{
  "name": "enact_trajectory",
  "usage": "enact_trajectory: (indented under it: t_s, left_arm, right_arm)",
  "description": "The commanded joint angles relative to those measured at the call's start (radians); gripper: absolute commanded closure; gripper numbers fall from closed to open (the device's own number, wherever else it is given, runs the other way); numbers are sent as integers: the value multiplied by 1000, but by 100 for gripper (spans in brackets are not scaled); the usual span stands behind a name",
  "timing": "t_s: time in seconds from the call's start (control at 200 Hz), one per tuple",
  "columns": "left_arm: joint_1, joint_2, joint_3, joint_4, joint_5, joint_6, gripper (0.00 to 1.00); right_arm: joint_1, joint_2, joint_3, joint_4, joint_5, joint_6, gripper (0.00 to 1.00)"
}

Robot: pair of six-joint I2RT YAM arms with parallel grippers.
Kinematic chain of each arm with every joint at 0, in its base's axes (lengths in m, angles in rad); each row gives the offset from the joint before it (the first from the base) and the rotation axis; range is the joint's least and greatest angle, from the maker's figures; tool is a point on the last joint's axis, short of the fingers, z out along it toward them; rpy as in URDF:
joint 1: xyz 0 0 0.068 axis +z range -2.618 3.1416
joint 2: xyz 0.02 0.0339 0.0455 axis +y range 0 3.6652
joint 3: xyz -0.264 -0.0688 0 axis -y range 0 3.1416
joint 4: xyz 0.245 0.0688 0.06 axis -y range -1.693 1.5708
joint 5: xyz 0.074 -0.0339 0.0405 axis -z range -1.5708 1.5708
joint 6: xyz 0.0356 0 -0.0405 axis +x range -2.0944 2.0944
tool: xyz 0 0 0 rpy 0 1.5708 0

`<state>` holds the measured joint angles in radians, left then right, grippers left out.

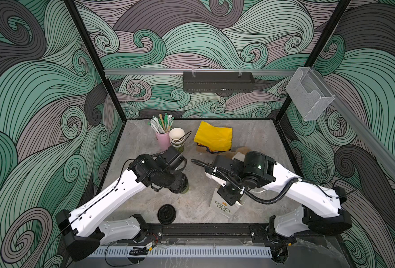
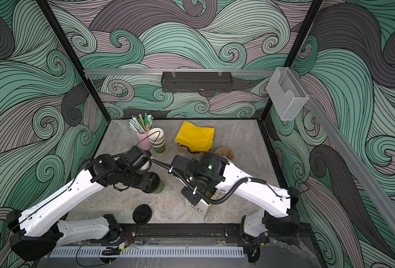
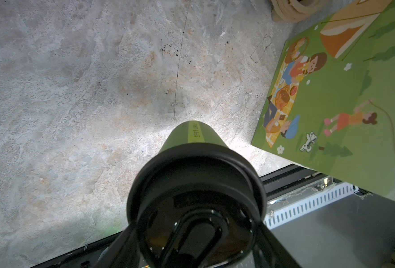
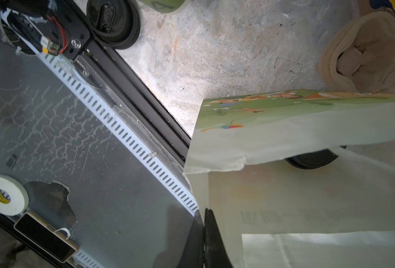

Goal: Pack a coffee takeout order
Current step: Rotate the takeout bag at the center of the table.

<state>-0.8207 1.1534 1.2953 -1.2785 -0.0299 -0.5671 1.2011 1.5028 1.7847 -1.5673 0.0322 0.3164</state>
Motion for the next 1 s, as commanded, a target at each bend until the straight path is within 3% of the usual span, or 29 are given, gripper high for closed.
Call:
enact_trajectory:
  t_s: [0.0,0.22,0.43,0.51,0.68,0.785,0.996]
  left_arm:
    - [-3,-22,-2,-38,-26,-12,45]
    - [-3,-35,-2,-45,-36,-22,46]
    - [-3,-40,1,-52,-39,-15,47]
    - [-3,-41,6,-59,-42,-4,47]
    - [-3,-46,39,-88,-42,48,48]
    - [-3,-47,107,-143,-28,98,50]
    - [-19,-10,353,-317,78,157,54]
  right_arm:
    - [-16,50,62,33,74,82,100]
    - [-29,148,174,65,114,134,100]
    - [-40,208,183,93,91,140,100]
    - [-44,224,193,92,87,135,87]
    - [-45,208,244,90,69,120,49]
    - [-44,166,288,67,54,125,41]
    - [-111,-33,273,12,152,184,39]
